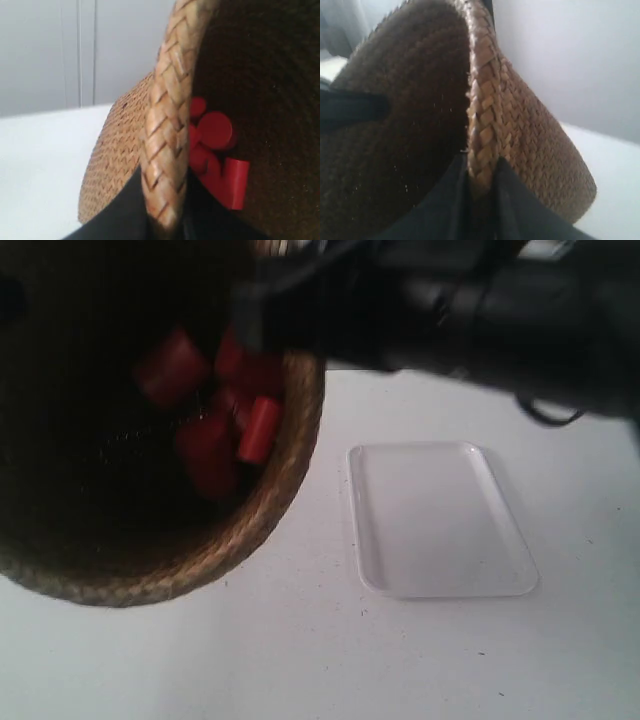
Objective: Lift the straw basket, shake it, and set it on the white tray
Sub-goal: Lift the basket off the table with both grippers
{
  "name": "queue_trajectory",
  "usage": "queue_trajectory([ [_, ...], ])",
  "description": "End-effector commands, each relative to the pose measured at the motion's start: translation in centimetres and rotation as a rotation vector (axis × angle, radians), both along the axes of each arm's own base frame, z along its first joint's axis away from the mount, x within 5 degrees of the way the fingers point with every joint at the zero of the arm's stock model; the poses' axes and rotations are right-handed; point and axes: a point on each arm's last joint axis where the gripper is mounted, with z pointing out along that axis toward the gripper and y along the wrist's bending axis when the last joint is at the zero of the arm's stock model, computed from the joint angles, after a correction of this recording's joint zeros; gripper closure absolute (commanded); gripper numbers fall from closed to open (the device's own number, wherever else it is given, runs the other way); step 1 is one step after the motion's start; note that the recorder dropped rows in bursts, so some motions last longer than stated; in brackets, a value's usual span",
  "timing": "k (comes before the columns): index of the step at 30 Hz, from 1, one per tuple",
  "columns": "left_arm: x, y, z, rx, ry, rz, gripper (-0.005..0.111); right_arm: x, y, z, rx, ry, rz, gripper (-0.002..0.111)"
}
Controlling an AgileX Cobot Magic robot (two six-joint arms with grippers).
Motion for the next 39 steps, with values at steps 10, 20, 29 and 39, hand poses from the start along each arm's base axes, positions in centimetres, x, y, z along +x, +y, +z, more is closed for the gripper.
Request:
queue_trajectory([
  [10,-0.2,-0.1,-1.5,0.073,0.172,-0.020,0.107,1.0,1.5,-3.7,-0.093,0.087,0.010,0.108],
  [20,-3.4,0.7,2.8,0.102,0.045,-0.019,0.107,-2.1,-1.1,3.8,0.032,-0.061,0.087,0.108],
  [29,-1.7,0.6,2.6,0.080,0.050,0.010,0.107,-1.8,-0.8,5.5,0.052,-0.086,0.096,0.108],
  [39,-0.1,0.7,-1.0,0.098,0.191,0.063,0.107,1.4,1.7,-2.4,-0.087,0.062,0.020,0.108],
])
